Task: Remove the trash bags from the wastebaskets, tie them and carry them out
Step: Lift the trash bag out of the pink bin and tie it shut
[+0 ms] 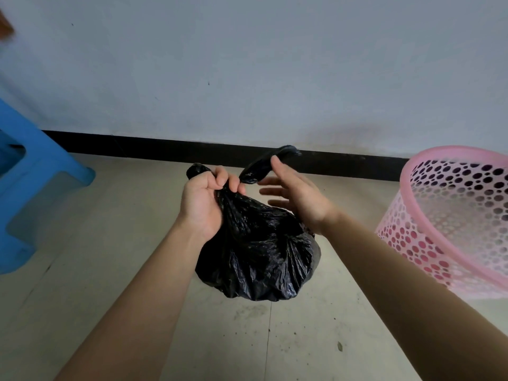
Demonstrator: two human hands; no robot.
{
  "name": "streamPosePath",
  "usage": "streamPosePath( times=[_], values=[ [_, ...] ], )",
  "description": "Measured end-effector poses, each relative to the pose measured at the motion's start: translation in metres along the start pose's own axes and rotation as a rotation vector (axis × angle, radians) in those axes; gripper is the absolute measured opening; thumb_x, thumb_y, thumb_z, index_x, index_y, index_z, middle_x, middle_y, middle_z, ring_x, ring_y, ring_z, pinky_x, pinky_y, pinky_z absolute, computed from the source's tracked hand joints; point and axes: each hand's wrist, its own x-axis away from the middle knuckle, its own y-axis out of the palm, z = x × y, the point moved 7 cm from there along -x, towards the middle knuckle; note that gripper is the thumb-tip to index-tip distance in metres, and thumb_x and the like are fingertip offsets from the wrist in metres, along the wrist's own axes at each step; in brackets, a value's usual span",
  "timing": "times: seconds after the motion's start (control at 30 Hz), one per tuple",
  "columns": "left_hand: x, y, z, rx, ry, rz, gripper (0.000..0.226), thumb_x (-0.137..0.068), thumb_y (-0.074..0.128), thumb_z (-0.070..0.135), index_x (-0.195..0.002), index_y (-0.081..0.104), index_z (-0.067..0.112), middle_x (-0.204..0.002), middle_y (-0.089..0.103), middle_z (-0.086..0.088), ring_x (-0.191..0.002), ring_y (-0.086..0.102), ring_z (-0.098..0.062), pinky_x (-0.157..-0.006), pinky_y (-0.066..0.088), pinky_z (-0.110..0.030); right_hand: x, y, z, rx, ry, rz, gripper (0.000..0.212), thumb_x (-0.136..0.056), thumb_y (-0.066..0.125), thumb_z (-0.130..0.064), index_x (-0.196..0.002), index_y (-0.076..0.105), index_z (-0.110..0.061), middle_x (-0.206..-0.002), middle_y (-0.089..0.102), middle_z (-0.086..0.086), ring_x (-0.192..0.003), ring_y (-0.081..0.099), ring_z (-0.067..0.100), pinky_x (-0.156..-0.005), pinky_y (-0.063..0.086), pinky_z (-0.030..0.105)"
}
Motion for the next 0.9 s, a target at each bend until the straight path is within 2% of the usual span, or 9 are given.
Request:
streamPosePath(
  times=[0.1,0.27,0.4,0.47,0.53,0.63,0.73,0.83,0.9],
  values=[
    [0.001,0.021,0.002,-0.062,0.039,-0.124,0.006,-0.07,0.038,0.008,-0.066,0.038,0.013,-0.076,0.057,-0.012,-0.077,0.061,-0.027,-0.08,0.048,-0.037,0.001,-0.002,-0.019,-0.179,-0.112,0.106,0.029,-0.103,0.049,-0.041,-0.094,0.067,-0.02,-0.098,0.075,-0.003,-0.097,0.068,0.011,-0.099,0.05,0.039],
    [-0.001,0.032,0.02,0.079,0.148,-0.037,0.044,-0.104,0.036,0.034,-0.077,0.061,0.01,-0.125,0.069,-0.014,-0.12,0.063,-0.024,-0.107,0.042,-0.045,-0.005,-0.018,-0.02,-0.54,-0.062,0.309,0.048,-0.105,0.043,-0.038,-0.126,0.063,0.001,-0.108,0.075,0.01,-0.098,0.071,0.021,-0.1,0.053,0.041],
    [0.001,0.025,0.012,0.223,0.128,0.095,0.059,-0.105,0.023,0.052,-0.059,0.036,0.017,-0.086,0.072,-0.016,-0.113,0.066,-0.026,-0.109,0.036,-0.045,-0.004,-0.022,-0.009,-0.576,0.006,0.395,0.041,-0.105,0.042,-0.037,-0.119,0.064,-0.006,-0.097,0.075,0.01,-0.085,0.073,0.024,-0.075,0.06,0.037],
    [0.004,0.0,0.0,0.292,0.113,0.292,0.057,-0.105,0.027,0.05,-0.059,0.031,0.018,-0.056,0.045,-0.005,-0.073,0.068,-0.022,-0.101,0.044,-0.045,0.002,-0.04,0.004,-0.502,0.058,0.53,0.028,-0.106,0.041,-0.033,-0.105,0.059,-0.012,-0.093,0.069,0.007,-0.084,0.069,0.022,-0.067,0.056,0.033],
    [0.009,-0.037,-0.012,0.304,0.056,0.508,0.052,-0.104,0.03,0.047,-0.062,0.026,0.019,-0.057,0.023,-0.001,-0.048,0.034,-0.018,-0.073,0.051,-0.04,0.013,-0.079,0.027,-0.362,0.134,0.716,0.023,-0.106,0.04,-0.028,-0.103,0.055,-0.011,-0.097,0.059,0.005,-0.086,0.061,0.019,-0.068,0.055,0.03],
    [0.019,-0.085,-0.03,0.19,-0.034,0.687,0.048,-0.104,0.028,0.041,-0.061,0.022,0.02,-0.054,0.018,0.0,-0.045,0.017,-0.019,-0.056,0.036,-0.033,0.035,-0.124,0.068,-0.122,0.354,0.898,0.034,-0.106,0.037,-0.031,-0.127,0.052,-0.007,-0.092,0.056,0.005,-0.075,0.056,0.018,-0.084,0.055,0.037],
    [0.017,-0.101,-0.04,0.086,-0.034,0.75,0.049,-0.103,0.03,0.041,-0.06,0.024,0.019,-0.05,0.021,0.001,-0.042,0.019,-0.019,-0.054,0.04,-0.033,0.037,-0.126,0.081,-0.04,0.361,0.927,0.041,-0.106,0.034,-0.034,-0.13,0.053,-0.007,-0.091,0.058,0.006,-0.072,0.061,0.02,-0.084,0.055,0.04],
    [0.011,-0.104,-0.037,-0.15,-0.037,0.728,0.061,-0.103,0.024,0.057,-0.064,0.041,0.013,-0.057,0.046,-0.004,-0.051,0.05,-0.023,-0.069,0.055,-0.037,0.021,-0.117,0.07,-0.001,0.198,0.805,0.051,-0.105,0.031,-0.047,-0.141,0.046,-0.014,-0.128,0.059,0.01,-0.093,0.066,0.023,-0.08,0.057,0.038],
    [0.006,-0.105,-0.035,-0.482,-0.113,0.687,0.073,-0.099,0.013,0.067,-0.08,0.059,0.013,-0.087,0.066,-0.009,-0.085,0.066,-0.029,-0.085,0.055,-0.045,0.011,-0.108,0.067,-0.038,0.19,0.666,0.065,-0.1,0.029,-0.063,-0.147,0.04,-0.02,-0.135,0.057,0.008,-0.105,0.065,0.024,-0.085,0.054,0.04]
  ],
)
